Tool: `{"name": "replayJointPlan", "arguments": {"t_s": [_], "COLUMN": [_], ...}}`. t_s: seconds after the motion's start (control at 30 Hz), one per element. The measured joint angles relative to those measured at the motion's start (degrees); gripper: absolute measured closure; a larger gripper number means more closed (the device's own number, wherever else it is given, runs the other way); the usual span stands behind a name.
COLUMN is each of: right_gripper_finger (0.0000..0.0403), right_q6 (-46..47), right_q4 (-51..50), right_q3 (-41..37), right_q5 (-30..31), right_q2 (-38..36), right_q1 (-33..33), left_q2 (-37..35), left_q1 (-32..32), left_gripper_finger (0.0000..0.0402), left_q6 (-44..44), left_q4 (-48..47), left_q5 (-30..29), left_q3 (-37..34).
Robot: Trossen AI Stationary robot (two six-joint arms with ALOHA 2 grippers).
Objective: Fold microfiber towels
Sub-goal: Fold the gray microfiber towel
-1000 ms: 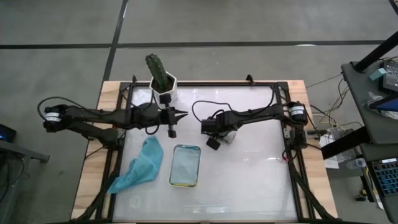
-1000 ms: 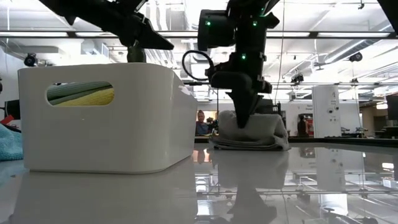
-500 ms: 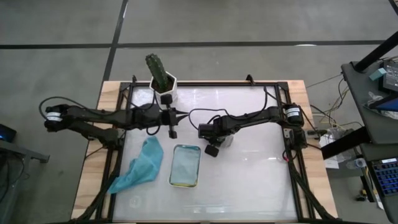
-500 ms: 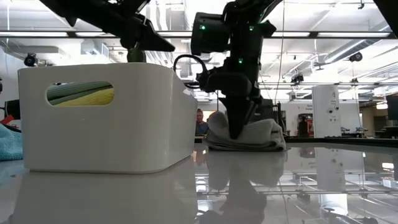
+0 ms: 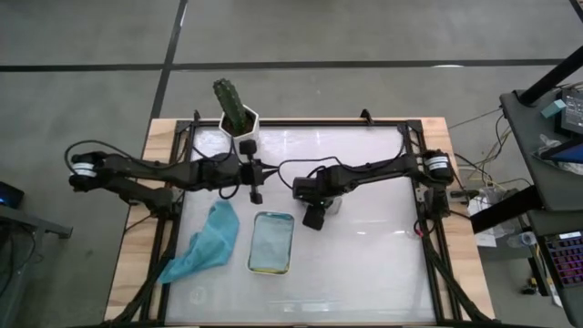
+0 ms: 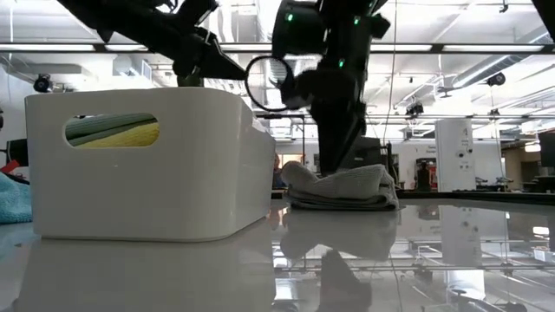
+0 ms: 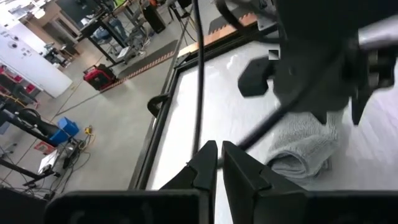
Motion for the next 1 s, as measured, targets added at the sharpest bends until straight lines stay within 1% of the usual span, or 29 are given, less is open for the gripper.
{"name": "replayJointPlan", "arguments": {"t_s": [0.13, 0.23, 0.33, 0.43, 0.5, 0.6, 0.73, 0.83, 0.9, 1.0], "right_gripper_finger": [0.0266, 0.0277, 0.0295, 0.0321, 0.0339, 0.0364, 0.0389, 0.0393, 0.0394, 0.0394], "right_q6": [-0.64, -1.25, -1.48, -1.07, -1.08, -1.50, -1.48, -1.56, -1.79, -2.78], "right_q4": [-2.28, -2.65, -1.99, 2.72, 8.70, 19.42, 34.92, 46.30, 53.42, 60.11], "right_q3": [-0.04, -1.31, -5.11, -11.29, -16.31, -24.42, -34.69, -41.46, -45.18, -49.10], "right_q5": [0.12, 3.48, 6.93, 7.61, 7.61, 7.54, 7.50, 7.42, 7.39, 7.39], "right_q2": [-3.73, -7.23, -10.99, -15.23, -18.33, -22.31, -25.41, -25.97, -25.58, -25.22], "right_q1": [0.02, 0.23, 0.26, 0.24, 0.26, 0.30, 0.46, 0.66, 0.66, 0.66], "left_q2": [2.65, 5.04, 7.85, 10.74, 12.67, 16.05, 21.27, 25.25, 27.34, 30.42], "left_q1": [0.07, 0.09, 0.32, 0.81, 0.95, 1.01, 1.14, 1.16, 1.16, 1.18], "left_gripper_finger": [0.0391, 0.0391, 0.0391, 0.0391, 0.0391, 0.0391, 0.0391, 0.0391, 0.0391, 0.0391], "left_q6": [0.53, 1.51, 1.54, 1.48, 1.42, 0.95, -0.60, -3.13, -4.37, -4.67], "left_q4": [2.59, 3.00, 3.00, 3.08, 2.80, 2.10, 0.32, -0.78, -3.81, -7.19], "left_q5": [0.00, 0.52, 3.40, 8.87, 11.39, 13.15, 15.34, 15.87, 15.98, 16.04], "left_q3": [0.04, 0.48, 1.95, 4.13, 5.66, 8.46, 12.52, 16.18, 18.33, 20.86]}}
